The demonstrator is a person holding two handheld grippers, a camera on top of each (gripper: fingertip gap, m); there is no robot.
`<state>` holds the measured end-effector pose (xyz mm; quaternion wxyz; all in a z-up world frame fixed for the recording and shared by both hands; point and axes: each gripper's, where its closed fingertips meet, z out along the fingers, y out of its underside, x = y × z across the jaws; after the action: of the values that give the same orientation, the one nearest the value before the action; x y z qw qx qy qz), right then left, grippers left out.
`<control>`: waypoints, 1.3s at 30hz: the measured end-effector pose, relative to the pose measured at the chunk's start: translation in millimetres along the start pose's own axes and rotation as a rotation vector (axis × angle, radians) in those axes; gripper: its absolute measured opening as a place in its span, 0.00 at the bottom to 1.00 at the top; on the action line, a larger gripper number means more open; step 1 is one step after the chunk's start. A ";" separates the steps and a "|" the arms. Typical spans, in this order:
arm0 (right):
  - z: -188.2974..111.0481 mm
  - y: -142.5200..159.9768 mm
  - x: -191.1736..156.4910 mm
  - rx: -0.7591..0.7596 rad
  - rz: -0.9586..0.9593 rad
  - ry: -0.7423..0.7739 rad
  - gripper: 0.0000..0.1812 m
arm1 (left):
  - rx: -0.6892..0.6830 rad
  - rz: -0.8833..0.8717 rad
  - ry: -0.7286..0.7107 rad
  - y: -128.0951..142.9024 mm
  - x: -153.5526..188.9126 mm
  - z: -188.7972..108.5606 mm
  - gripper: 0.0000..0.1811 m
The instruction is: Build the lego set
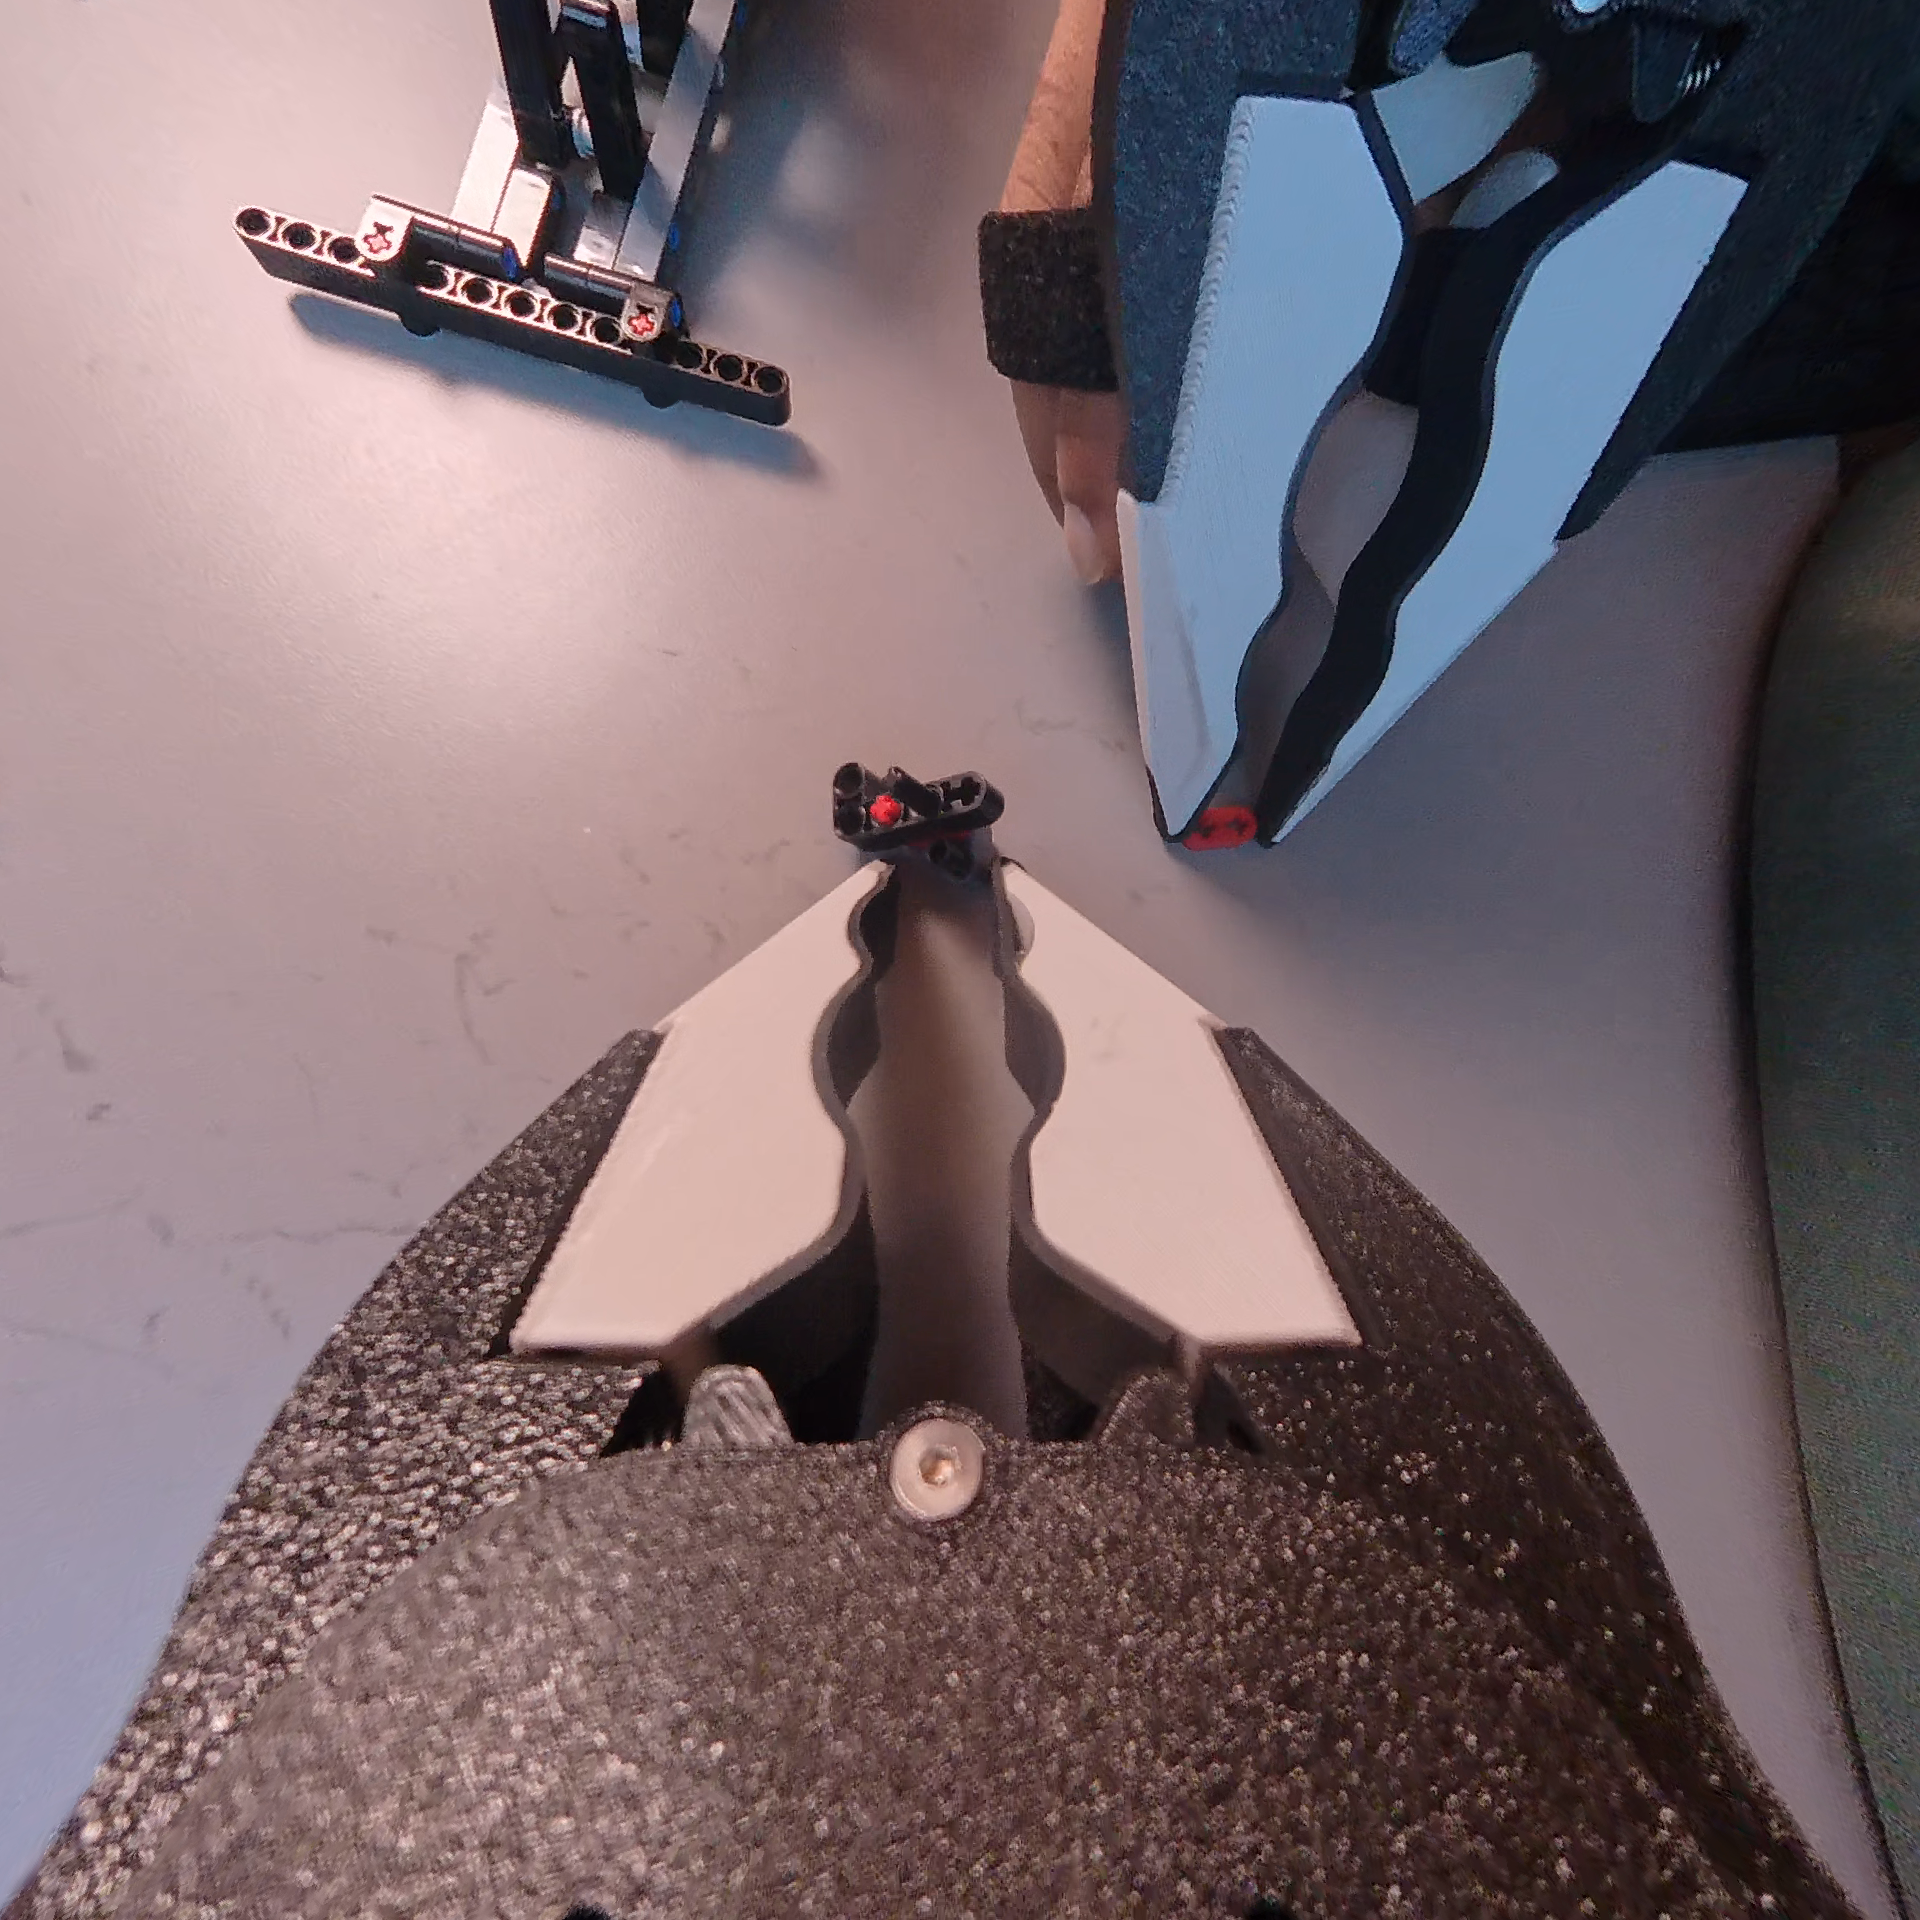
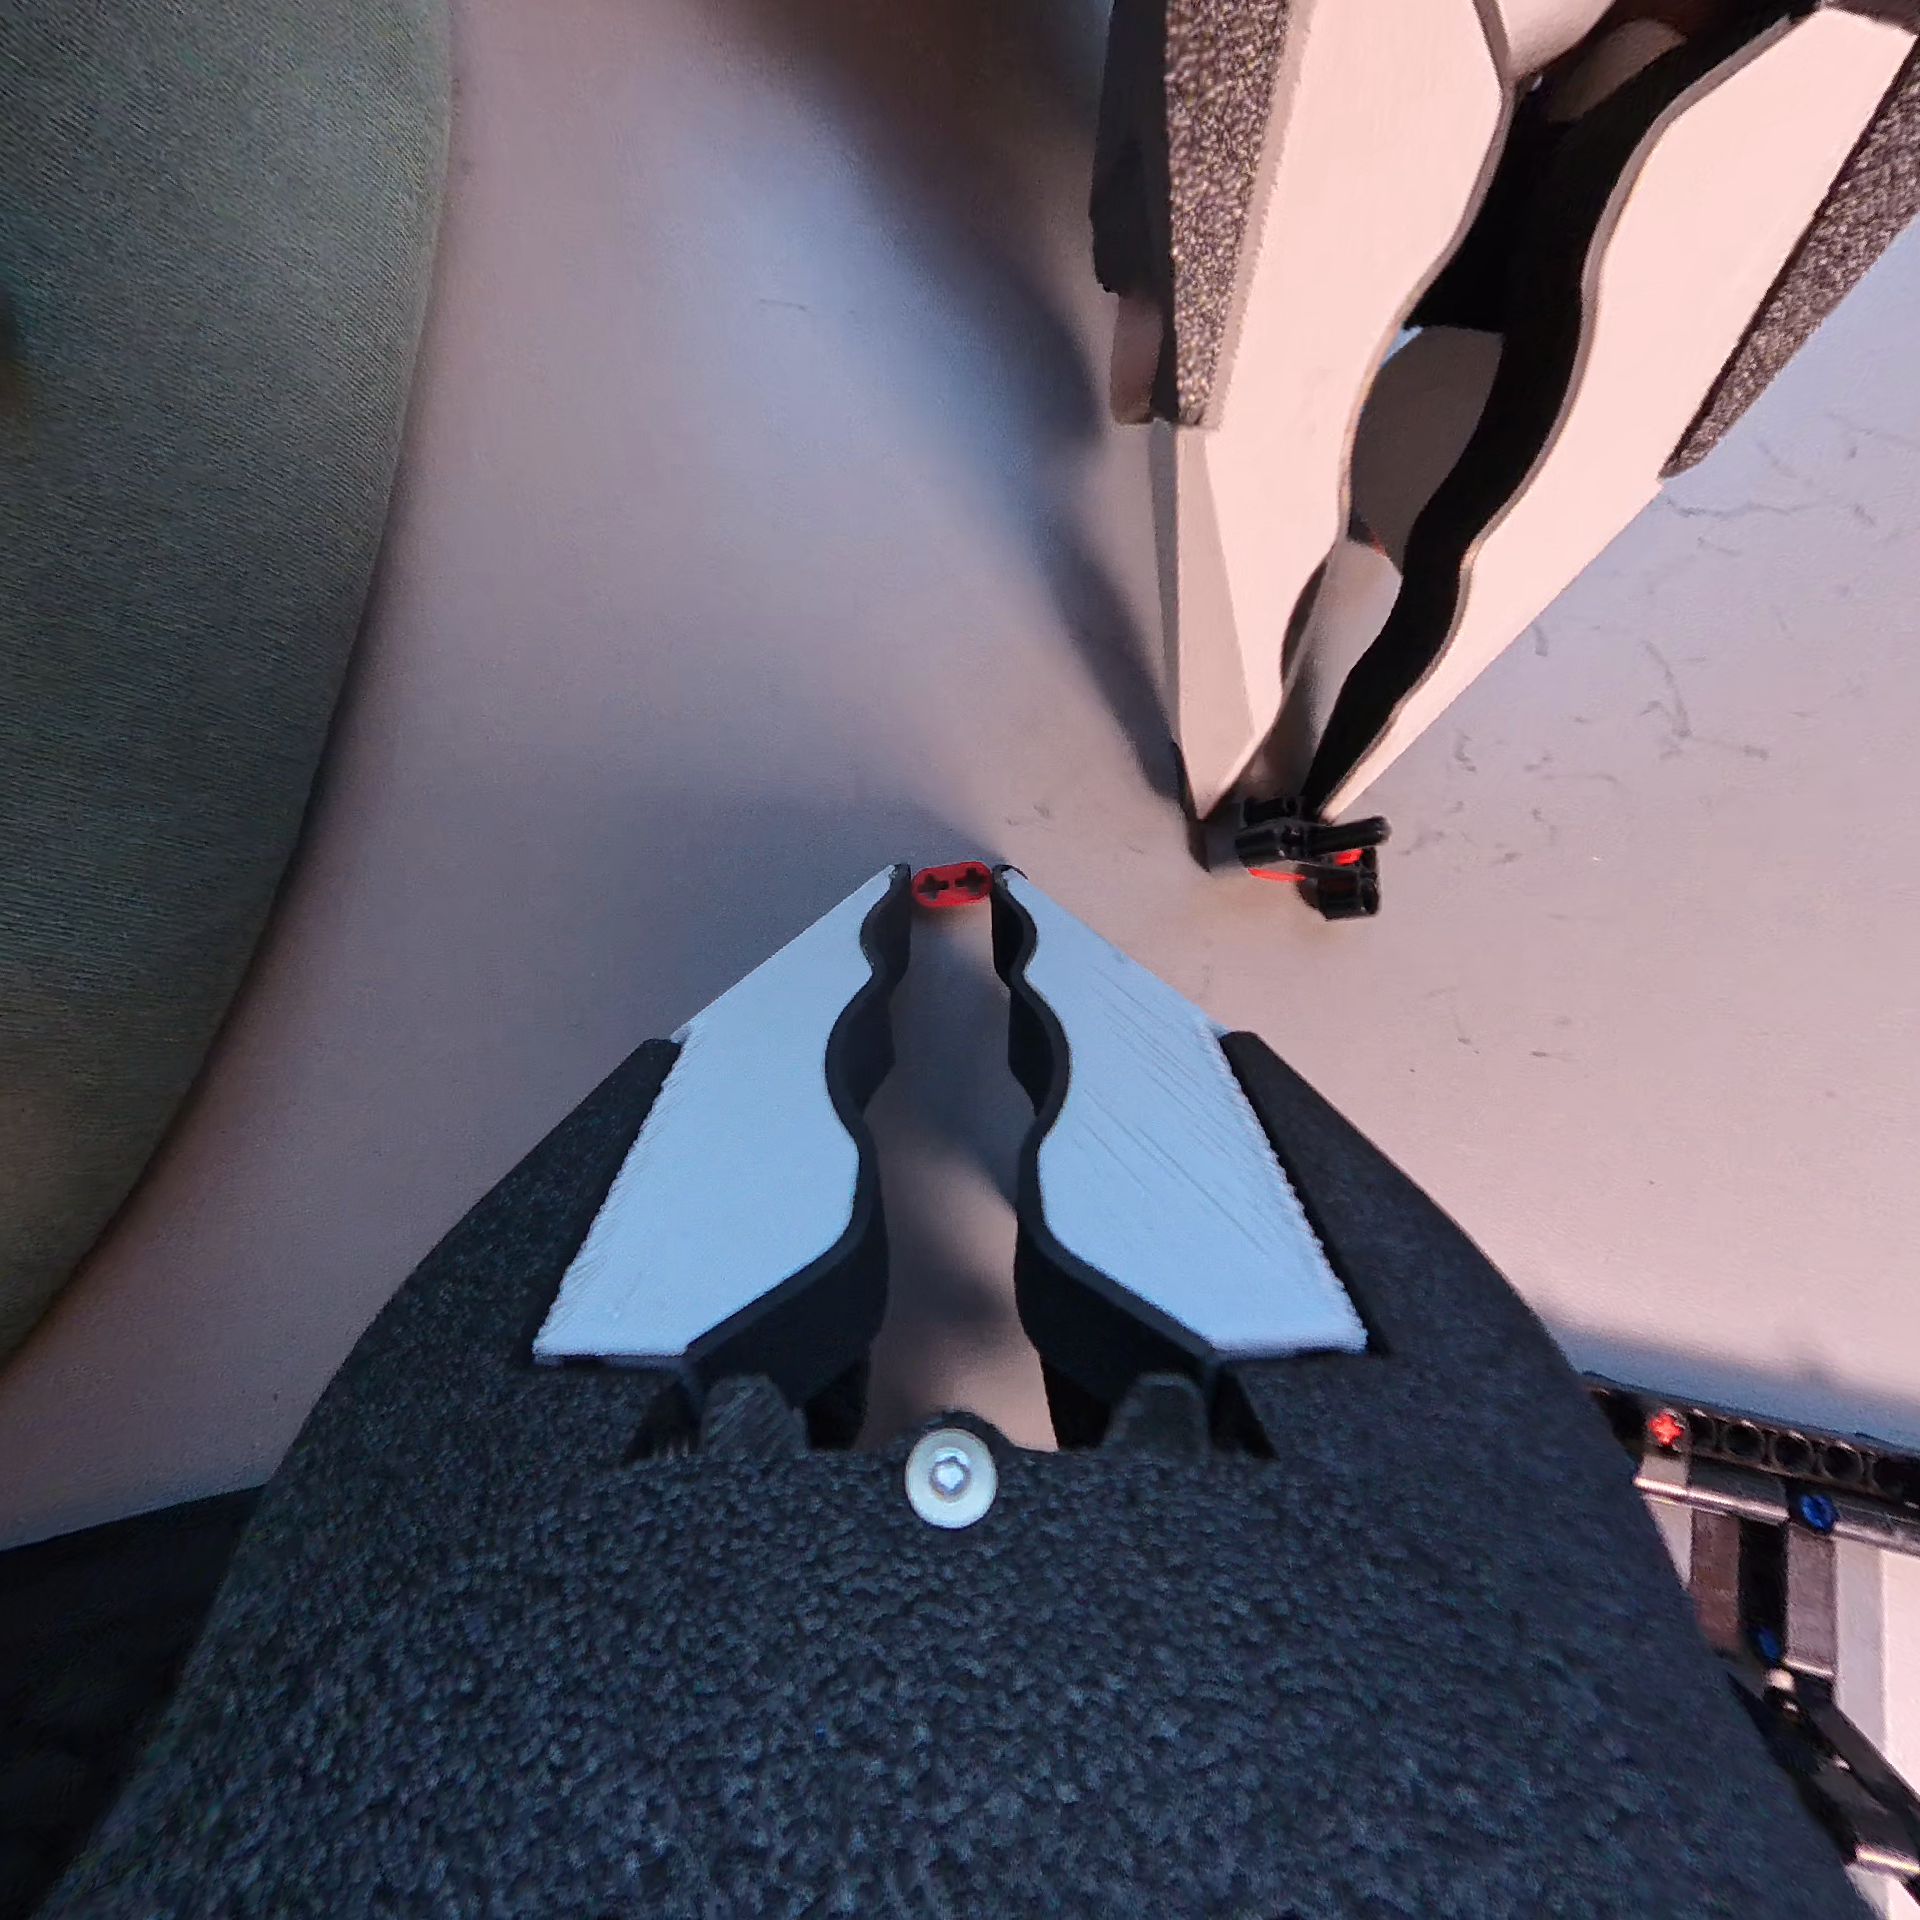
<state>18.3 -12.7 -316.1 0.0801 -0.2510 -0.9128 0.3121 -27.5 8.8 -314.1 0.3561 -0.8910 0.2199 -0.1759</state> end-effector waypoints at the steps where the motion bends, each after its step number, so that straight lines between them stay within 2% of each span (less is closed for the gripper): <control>1: 0.0 -0.2 0.0 0.004 -0.001 0.004 0.08 | 0.002 -0.001 -0.005 -0.6 -0.8 0.7 0.08; 4: -1.4 -0.8 0.1 0.037 -0.005 0.013 0.08 | 0.004 0.015 -0.037 -1.7 -4.7 2.6 0.04; 6: -11.3 -6.6 3.4 0.113 0.036 0.015 0.08 | 0.003 0.045 -0.052 -1.6 -5.7 3.1 0.03; 10: -52.3 -18.2 47.1 0.250 0.142 0.231 0.08 | -0.002 0.126 -0.087 -1.5 -5.1 3.7 0.03; 12: -60.3 -22.0 59.0 0.274 0.188 0.283 0.08 | -0.002 0.147 -0.102 -1.7 -5.3 3.8 0.03; 19: -30.4 -14.4 59.3 0.171 0.245 0.242 0.08 | -0.004 0.197 -0.142 -2.0 -6.2 3.4 0.03; 39: -26.5 -17.1 59.5 0.114 0.273 0.216 0.08 | -0.002 0.217 -0.125 -1.7 -5.1 3.7 0.03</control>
<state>-31.9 20.0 -285.3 0.1487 -0.3998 -0.8371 0.3426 -29.6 14.6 -316.2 0.3853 -0.8715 0.2926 -0.0801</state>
